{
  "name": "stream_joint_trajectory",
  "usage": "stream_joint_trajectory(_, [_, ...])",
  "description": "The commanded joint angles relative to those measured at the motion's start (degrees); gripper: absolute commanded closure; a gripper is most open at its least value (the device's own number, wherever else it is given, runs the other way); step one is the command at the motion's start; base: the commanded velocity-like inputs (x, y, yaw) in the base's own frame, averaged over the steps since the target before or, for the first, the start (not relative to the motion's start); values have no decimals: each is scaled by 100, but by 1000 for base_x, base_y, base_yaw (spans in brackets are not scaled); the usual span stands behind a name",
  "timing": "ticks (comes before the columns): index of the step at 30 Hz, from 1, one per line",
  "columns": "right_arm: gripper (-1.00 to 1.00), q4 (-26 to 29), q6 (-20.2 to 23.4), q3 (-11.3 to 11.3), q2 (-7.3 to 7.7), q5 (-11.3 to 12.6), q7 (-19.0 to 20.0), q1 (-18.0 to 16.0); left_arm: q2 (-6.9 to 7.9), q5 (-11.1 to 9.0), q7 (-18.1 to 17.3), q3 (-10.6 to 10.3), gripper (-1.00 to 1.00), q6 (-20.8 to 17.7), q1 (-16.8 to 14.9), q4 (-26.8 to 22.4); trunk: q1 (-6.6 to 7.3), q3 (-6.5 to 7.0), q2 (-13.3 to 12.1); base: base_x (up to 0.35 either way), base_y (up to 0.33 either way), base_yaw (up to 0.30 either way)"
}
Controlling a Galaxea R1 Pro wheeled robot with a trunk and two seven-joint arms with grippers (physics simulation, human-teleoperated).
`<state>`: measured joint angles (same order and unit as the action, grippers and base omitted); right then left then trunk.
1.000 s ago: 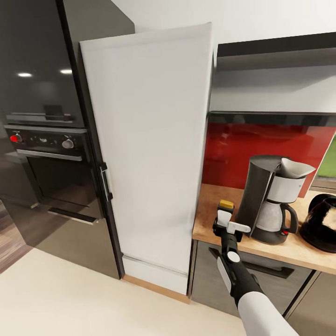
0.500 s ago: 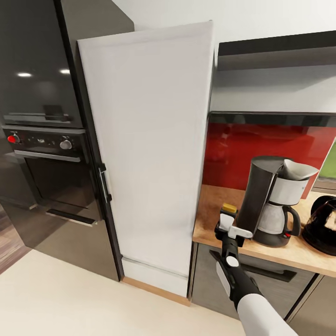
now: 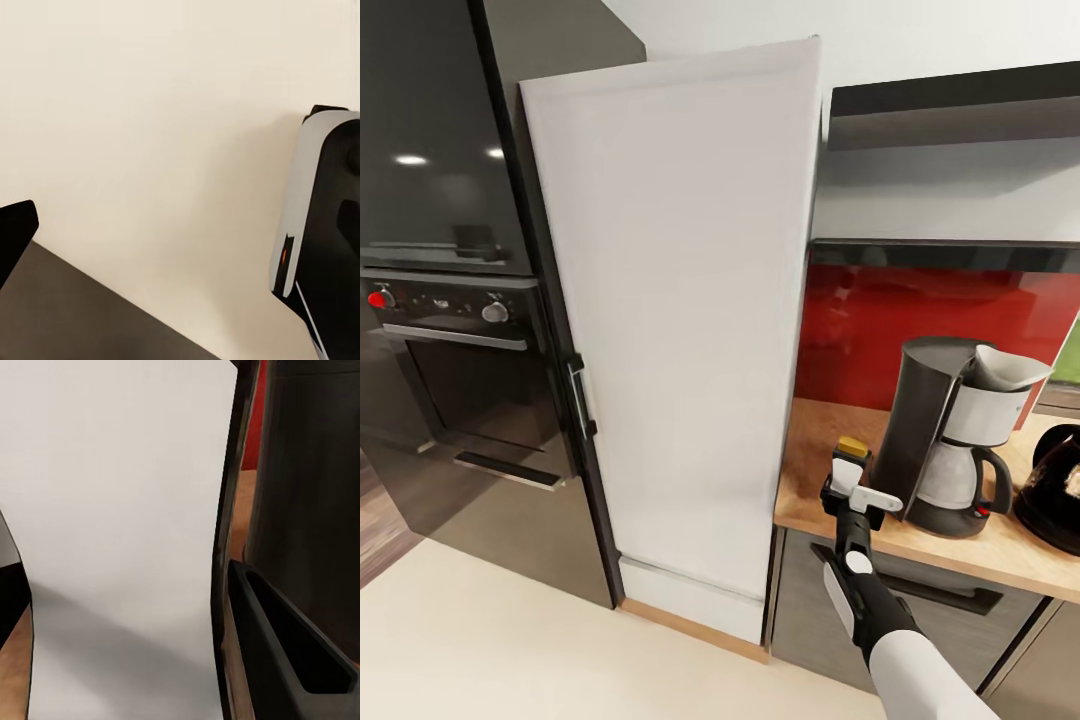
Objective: Set up a coffee station on the kitchen countertop: keep the coffee maker on the countertop, move the bottle of coffee from the kitchen shelf to the counter next to the coffee maker, place a paper coffee filter on top of the coffee maker, put the saucer next to the coffee maker with the coffee cup on the saucer, and place the electric kettle next to the coffee maker.
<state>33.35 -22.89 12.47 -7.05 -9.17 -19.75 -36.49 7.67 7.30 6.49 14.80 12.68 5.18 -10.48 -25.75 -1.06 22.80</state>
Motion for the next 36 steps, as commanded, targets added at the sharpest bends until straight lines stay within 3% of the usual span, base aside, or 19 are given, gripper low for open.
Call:
stream_joint_trajectory(1, [100, -4, -14, 33, -7, -49, -12, -7, -2, 61, 13, 29, -100, 8, 1, -6, -4, -11, 12, 5, 0, 0])
stream_joint_trajectory(36, [100, 11, -23, 28, -13, -49, -12, -7, 6, 61, 10, 23, -100, 6, 1, -6, -4, -11, 12, 5, 0, -47])
